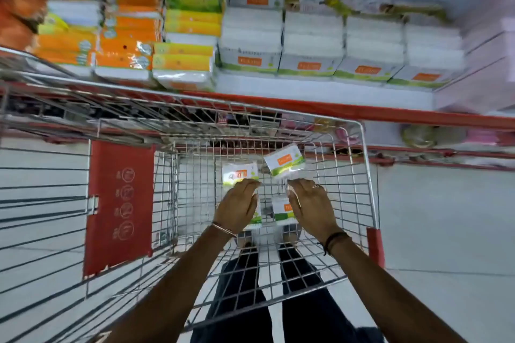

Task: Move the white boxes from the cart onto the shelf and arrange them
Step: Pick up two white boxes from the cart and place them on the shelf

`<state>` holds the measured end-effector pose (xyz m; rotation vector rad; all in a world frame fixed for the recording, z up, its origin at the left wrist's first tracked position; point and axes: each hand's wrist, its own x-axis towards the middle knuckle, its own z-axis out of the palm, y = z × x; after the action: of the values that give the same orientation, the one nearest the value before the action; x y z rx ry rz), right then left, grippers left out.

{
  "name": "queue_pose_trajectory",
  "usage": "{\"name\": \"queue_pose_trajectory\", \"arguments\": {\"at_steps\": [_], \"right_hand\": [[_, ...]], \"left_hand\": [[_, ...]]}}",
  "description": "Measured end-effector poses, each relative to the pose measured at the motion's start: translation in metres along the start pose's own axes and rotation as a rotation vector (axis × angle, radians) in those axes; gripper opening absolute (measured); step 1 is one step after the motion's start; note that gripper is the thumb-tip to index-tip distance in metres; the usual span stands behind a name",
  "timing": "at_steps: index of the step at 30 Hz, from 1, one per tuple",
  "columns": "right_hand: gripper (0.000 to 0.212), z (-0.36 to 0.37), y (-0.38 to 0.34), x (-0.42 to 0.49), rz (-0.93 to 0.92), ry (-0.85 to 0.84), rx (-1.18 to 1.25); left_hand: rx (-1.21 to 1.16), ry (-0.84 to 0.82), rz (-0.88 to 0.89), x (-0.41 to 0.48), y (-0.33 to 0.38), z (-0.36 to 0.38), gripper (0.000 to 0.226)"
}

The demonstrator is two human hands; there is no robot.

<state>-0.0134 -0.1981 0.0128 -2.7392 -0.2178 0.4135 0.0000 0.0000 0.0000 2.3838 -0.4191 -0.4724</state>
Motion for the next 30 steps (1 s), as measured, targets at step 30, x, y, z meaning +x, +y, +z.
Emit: {"name": "queue_pose_trajectory", "arguments": {"at_steps": [30], "right_hand": [[0.058,0.066,0.039,0.013,0.146,-0.479,-0.008]], "left_hand": [[0.312,-0.424,-0.280,-0.005,-0.051,0.056,0.057]]}}
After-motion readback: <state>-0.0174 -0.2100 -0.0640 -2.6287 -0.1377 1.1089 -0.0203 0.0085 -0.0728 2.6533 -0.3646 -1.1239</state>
